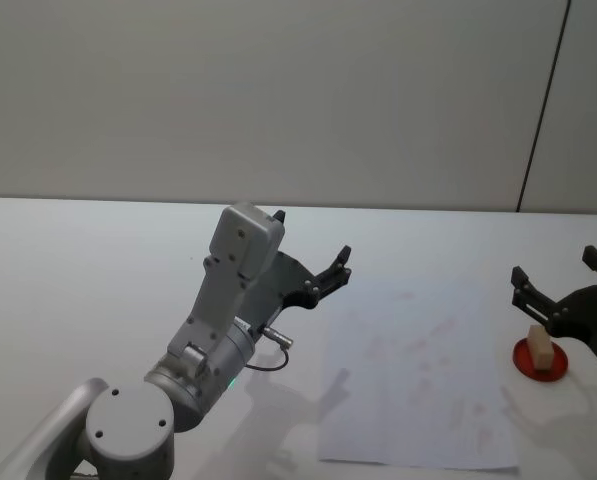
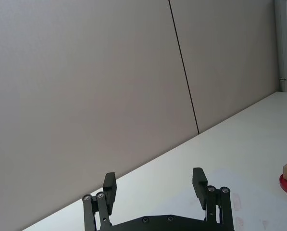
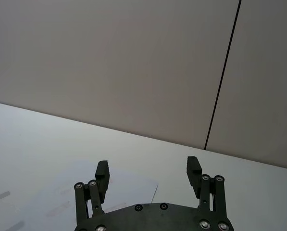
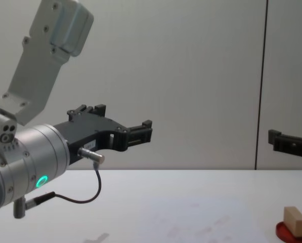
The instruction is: Use the one hand to pick up the stamp and affix it onto the A4 paper.
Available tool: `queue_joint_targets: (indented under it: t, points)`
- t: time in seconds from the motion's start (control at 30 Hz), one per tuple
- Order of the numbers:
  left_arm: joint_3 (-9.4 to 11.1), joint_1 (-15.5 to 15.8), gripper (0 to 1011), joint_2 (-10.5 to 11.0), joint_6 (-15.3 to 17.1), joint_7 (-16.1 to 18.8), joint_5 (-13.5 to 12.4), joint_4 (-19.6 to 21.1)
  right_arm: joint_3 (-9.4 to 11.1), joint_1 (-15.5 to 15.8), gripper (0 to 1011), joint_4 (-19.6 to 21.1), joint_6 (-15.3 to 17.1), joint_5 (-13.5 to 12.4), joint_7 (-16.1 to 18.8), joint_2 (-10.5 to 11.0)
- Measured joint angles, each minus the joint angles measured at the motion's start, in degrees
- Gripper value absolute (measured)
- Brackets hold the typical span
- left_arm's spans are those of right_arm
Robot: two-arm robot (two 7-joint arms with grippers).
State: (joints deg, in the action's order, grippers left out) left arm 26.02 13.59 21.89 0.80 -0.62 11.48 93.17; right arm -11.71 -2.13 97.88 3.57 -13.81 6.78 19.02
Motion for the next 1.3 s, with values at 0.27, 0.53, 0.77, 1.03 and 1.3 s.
queue_joint_targets:
  t: [0.27, 0.53, 0.77, 1.03, 1.3]
  points:
    - [0.0, 0.0, 1002, 0.0, 0.0, 0.0, 0.0, 0.0, 0.1, 0.1, 998, 0.1, 0.1, -0.2, -0.1, 0.1]
    - [0.0, 0.0, 1002, 0.0, 0.0, 0.0, 0.0, 0.0, 0.6, 1.0, 998, 1.7, 2.3, -1.9, -2.6, 0.3]
    - [0.0, 0.0, 1002, 0.0, 0.0, 0.0, 0.0, 0.0, 1.5, 2.6, 998, 4.3, 5.9, -4.2, -6.5, 0.6]
    - [0.0, 0.0, 1002, 0.0, 0.0, 0.0, 0.0, 0.0, 2.2, 3.4, 998, 6.4, 9.5, -5.4, -8.9, 0.9]
    - [0.0, 0.0, 1002, 0.0, 0.0, 0.0, 0.0, 0.0, 2.4, 2.9, 998, 7.0, 14.1, -6.0, -9.8, 0.5]
